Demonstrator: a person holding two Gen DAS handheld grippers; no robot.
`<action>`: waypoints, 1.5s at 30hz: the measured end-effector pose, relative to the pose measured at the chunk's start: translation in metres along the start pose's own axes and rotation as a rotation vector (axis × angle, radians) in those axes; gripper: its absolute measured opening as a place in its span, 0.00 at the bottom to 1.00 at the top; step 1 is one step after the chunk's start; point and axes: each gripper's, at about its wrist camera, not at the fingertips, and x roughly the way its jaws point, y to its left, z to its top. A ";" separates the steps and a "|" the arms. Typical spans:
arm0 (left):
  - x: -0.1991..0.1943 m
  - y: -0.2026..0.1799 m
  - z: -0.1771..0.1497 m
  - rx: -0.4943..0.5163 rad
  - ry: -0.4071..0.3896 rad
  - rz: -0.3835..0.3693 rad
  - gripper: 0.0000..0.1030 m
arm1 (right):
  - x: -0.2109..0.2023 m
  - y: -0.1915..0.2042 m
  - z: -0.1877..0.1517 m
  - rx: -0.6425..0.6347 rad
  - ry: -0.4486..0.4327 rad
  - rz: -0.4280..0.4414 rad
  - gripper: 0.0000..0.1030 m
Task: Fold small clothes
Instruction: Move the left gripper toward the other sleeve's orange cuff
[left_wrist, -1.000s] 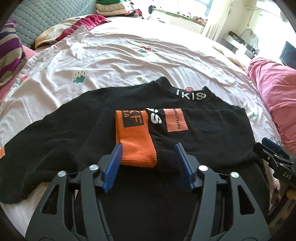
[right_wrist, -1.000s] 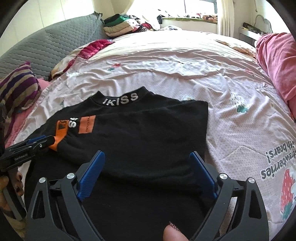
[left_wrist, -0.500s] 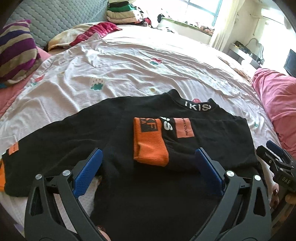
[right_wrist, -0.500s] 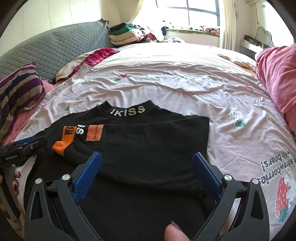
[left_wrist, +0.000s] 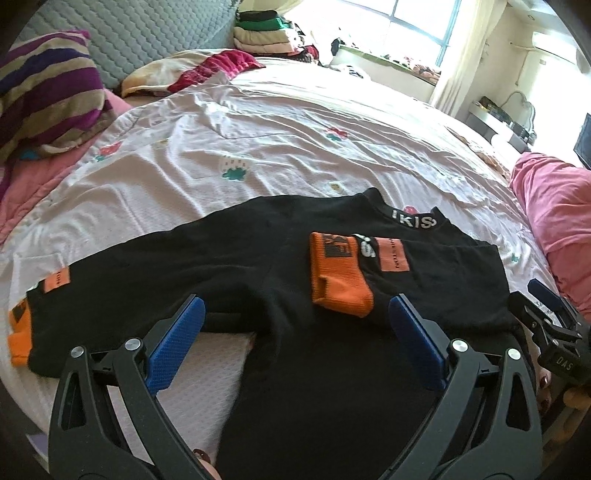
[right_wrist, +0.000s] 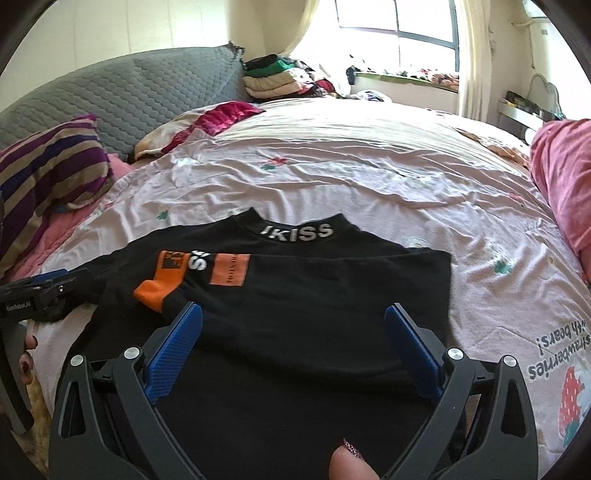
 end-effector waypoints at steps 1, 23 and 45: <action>-0.002 0.003 -0.001 0.000 -0.003 0.008 0.91 | 0.001 0.003 0.000 -0.005 0.001 0.003 0.95; -0.034 0.090 -0.030 -0.146 -0.021 0.102 0.91 | 0.006 0.096 0.006 -0.130 0.002 0.156 0.95; -0.052 0.179 -0.070 -0.362 0.015 0.161 0.91 | 0.013 0.138 -0.004 -0.208 0.034 0.223 0.95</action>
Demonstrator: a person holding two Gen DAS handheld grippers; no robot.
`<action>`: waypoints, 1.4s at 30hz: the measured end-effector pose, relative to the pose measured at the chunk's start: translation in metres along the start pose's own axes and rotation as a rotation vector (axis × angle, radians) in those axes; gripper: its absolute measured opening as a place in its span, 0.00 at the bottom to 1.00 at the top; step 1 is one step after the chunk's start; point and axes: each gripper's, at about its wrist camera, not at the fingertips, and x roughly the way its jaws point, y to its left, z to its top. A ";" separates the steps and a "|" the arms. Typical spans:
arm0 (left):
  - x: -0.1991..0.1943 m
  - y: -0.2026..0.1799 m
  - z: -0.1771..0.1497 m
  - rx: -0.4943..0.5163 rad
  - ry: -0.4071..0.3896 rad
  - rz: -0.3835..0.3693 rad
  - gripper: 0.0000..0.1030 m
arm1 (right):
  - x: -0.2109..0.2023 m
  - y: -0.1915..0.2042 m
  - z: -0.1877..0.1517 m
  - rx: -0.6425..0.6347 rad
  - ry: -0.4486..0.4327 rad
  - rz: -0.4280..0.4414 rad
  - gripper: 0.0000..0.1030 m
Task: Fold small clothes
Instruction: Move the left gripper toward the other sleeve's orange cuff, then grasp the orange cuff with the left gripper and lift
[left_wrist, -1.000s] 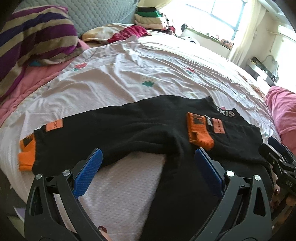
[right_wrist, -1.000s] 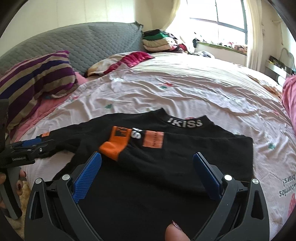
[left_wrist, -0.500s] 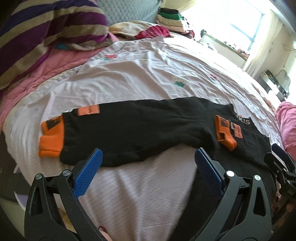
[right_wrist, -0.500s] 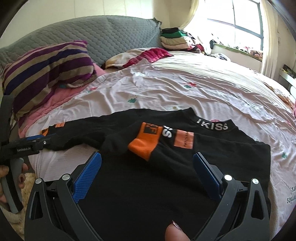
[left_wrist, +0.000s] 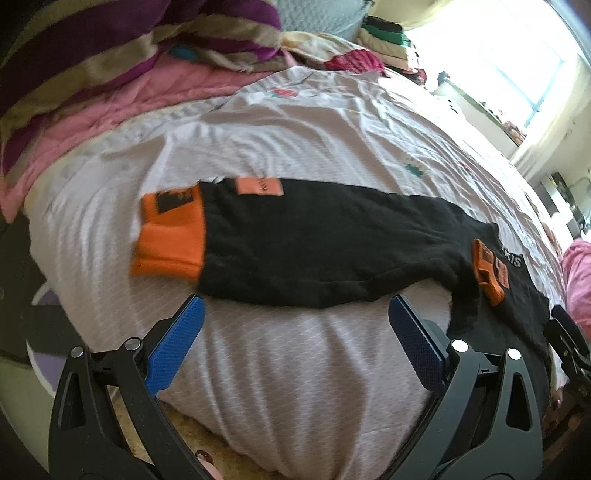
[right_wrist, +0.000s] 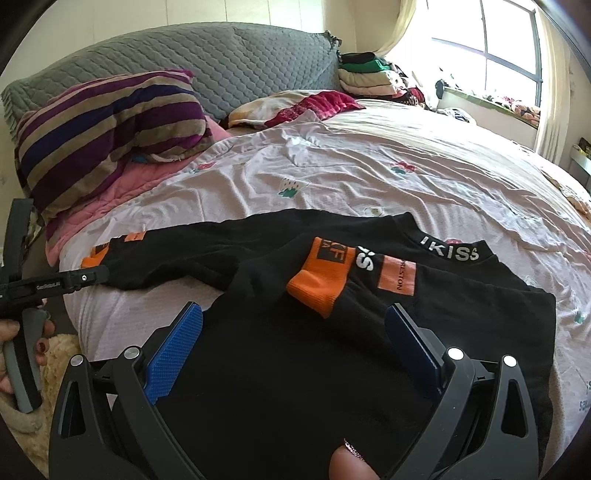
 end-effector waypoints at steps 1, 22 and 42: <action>0.001 0.005 -0.001 -0.015 0.005 -0.005 0.91 | 0.000 0.001 0.000 -0.002 0.001 0.001 0.95; 0.033 0.058 0.030 -0.261 -0.106 0.017 0.64 | 0.022 -0.002 -0.009 0.011 0.054 -0.006 0.95; -0.022 -0.025 0.078 -0.127 -0.247 -0.170 0.04 | 0.013 -0.047 -0.001 0.123 0.033 -0.059 0.95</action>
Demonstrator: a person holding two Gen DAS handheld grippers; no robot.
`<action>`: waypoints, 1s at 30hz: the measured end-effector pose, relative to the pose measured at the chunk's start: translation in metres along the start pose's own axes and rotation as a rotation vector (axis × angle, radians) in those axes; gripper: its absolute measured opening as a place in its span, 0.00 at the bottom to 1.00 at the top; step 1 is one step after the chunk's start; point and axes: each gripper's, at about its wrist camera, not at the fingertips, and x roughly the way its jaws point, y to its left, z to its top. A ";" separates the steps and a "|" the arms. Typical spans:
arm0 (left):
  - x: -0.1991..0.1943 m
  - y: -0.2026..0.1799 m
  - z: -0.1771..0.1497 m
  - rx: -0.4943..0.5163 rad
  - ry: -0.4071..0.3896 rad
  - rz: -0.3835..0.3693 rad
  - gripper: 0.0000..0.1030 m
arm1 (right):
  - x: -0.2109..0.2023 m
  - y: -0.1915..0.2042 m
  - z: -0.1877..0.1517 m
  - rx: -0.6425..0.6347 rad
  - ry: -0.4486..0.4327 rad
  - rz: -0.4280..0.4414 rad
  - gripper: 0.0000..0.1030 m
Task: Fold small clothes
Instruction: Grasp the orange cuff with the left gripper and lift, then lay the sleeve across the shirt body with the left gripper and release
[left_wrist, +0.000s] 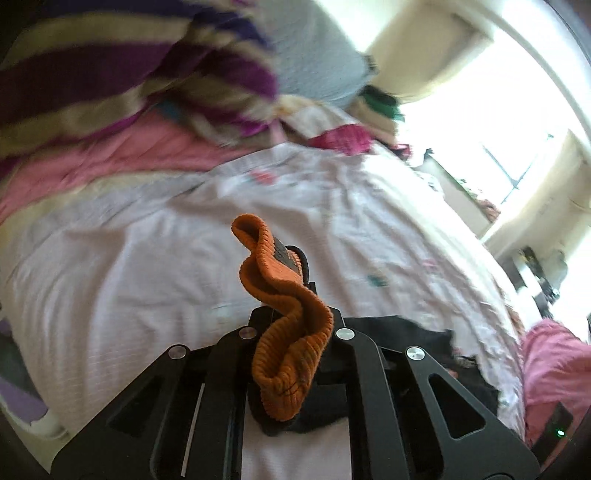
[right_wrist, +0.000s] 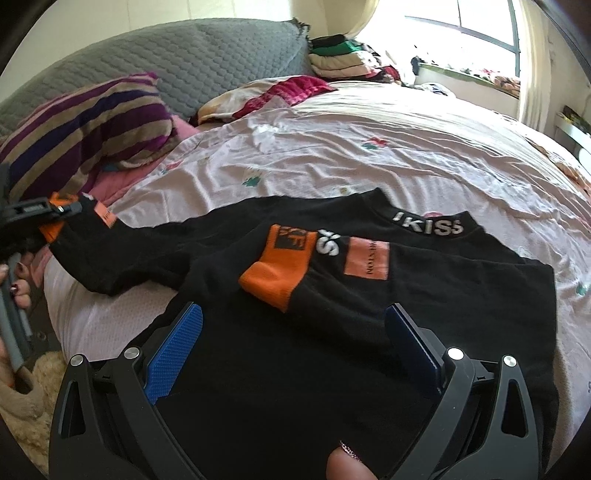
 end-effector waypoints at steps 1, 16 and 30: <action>-0.004 -0.014 0.002 0.019 -0.002 -0.030 0.04 | -0.002 -0.002 0.001 0.006 -0.003 -0.002 0.95; -0.016 -0.153 -0.010 0.198 0.027 -0.251 0.04 | -0.058 -0.082 0.014 0.219 -0.073 -0.088 0.95; 0.004 -0.215 -0.056 0.304 0.152 -0.330 0.04 | -0.106 -0.152 -0.002 0.351 -0.110 -0.171 0.95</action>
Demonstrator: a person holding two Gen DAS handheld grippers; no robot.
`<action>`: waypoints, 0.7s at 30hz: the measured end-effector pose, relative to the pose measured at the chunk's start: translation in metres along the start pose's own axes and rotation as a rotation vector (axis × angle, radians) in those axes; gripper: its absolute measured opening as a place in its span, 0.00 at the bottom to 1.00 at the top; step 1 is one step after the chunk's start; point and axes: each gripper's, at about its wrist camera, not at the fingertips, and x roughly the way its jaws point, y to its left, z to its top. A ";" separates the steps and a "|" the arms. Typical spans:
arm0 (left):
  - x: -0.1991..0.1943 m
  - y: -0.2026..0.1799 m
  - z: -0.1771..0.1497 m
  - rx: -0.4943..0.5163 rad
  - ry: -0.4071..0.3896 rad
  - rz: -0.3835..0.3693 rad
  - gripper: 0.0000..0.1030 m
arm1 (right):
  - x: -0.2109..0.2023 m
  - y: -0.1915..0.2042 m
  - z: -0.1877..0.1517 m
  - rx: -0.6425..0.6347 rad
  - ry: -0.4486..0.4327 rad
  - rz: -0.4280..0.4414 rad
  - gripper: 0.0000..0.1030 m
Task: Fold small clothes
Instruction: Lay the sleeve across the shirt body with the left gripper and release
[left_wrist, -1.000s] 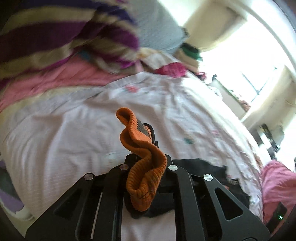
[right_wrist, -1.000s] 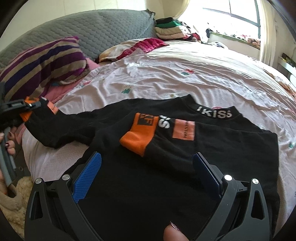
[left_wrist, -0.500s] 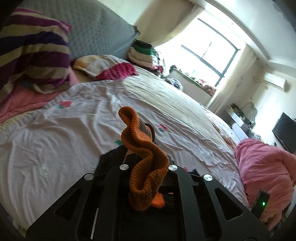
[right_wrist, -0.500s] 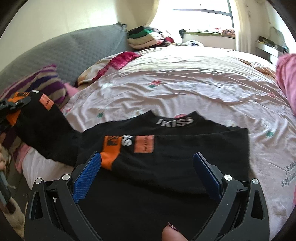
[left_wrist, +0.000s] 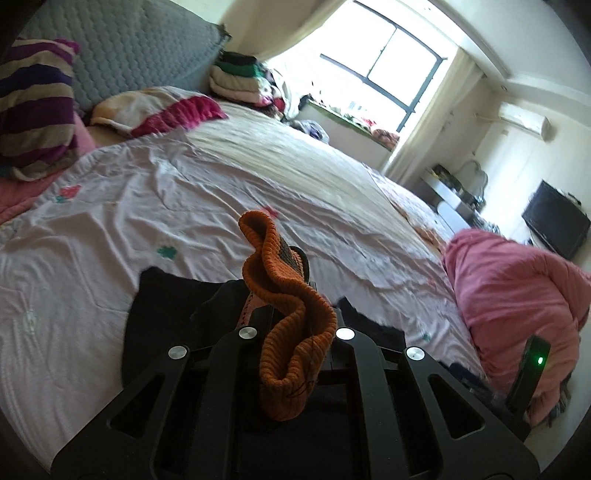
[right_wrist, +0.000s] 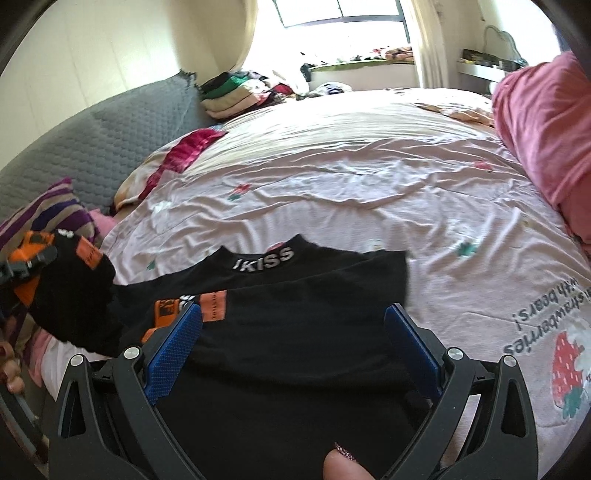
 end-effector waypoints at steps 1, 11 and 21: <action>0.005 -0.004 -0.004 0.004 0.015 -0.008 0.04 | -0.001 -0.003 0.000 0.003 0.000 -0.004 0.95; 0.048 -0.035 -0.039 0.031 0.157 -0.059 0.04 | -0.014 -0.040 -0.007 0.052 -0.002 -0.054 0.95; 0.083 -0.060 -0.074 0.065 0.285 -0.105 0.19 | -0.024 -0.062 -0.017 0.064 0.006 -0.080 0.95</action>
